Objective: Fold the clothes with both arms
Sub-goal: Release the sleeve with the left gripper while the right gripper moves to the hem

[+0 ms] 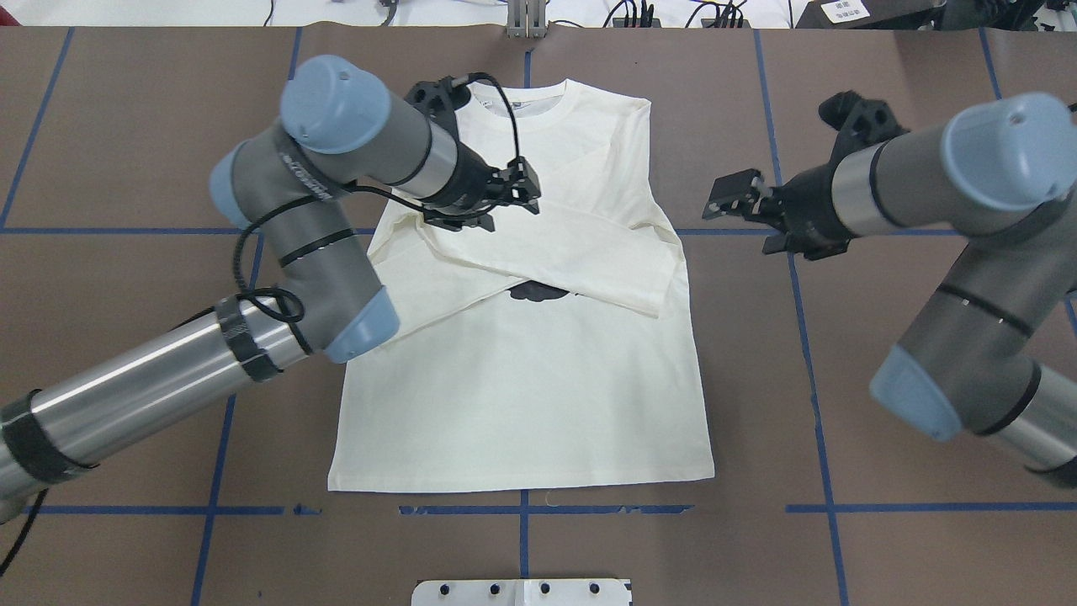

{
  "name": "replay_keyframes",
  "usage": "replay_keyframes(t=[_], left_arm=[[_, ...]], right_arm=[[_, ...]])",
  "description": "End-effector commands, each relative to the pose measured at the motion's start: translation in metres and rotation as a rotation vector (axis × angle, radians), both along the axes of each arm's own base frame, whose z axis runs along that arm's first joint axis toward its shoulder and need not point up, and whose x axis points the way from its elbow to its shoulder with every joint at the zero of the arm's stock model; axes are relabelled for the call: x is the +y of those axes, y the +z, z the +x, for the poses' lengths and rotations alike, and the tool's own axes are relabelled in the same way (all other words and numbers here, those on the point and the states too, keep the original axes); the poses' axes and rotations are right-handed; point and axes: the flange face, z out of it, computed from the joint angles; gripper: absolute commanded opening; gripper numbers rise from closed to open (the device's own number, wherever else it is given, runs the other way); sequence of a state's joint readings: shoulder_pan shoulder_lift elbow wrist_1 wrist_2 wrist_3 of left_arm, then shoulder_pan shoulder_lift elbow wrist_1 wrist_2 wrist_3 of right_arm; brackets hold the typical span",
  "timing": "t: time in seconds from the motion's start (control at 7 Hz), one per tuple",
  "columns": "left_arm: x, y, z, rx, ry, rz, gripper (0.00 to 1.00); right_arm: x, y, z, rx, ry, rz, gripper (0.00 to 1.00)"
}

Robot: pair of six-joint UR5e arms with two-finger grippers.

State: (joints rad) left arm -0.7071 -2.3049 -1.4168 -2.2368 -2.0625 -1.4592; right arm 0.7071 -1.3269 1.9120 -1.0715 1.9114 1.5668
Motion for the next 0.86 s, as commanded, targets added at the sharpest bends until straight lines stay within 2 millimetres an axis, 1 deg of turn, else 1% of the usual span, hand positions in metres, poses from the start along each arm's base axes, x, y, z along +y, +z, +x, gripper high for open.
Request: replay_keyframes(t=[0.0,0.14,0.29,0.43,0.57,0.71], left_arm=[[0.018,0.041,-0.053,-0.012,-0.004,0.04,0.7],[0.019,0.041,-0.054,-0.012,-0.007,0.043,0.7],[0.019,0.042,-0.054,-0.012,-0.008,0.044,0.7],[0.019,0.041,-0.055,-0.011,-0.011,0.044,0.7],[0.02,0.04,-0.054,-0.009,-0.01,0.046,0.71],[0.02,0.042,-0.054,-0.01,-0.011,0.048,0.7]], right_arm=[[0.137,-0.003,-0.107,0.13,0.068,-0.021,0.97],[0.185,-0.008,-0.131,0.176,0.088,-0.044,0.88],[0.192,-0.003,-0.135,0.182,0.124,-0.051,0.84],[0.191,0.015,-0.134,0.232,0.127,-0.057,0.83],[0.192,0.022,-0.132,0.29,0.125,-0.065,0.83],[0.202,0.025,-0.137,0.319,0.106,-0.069,0.83]])
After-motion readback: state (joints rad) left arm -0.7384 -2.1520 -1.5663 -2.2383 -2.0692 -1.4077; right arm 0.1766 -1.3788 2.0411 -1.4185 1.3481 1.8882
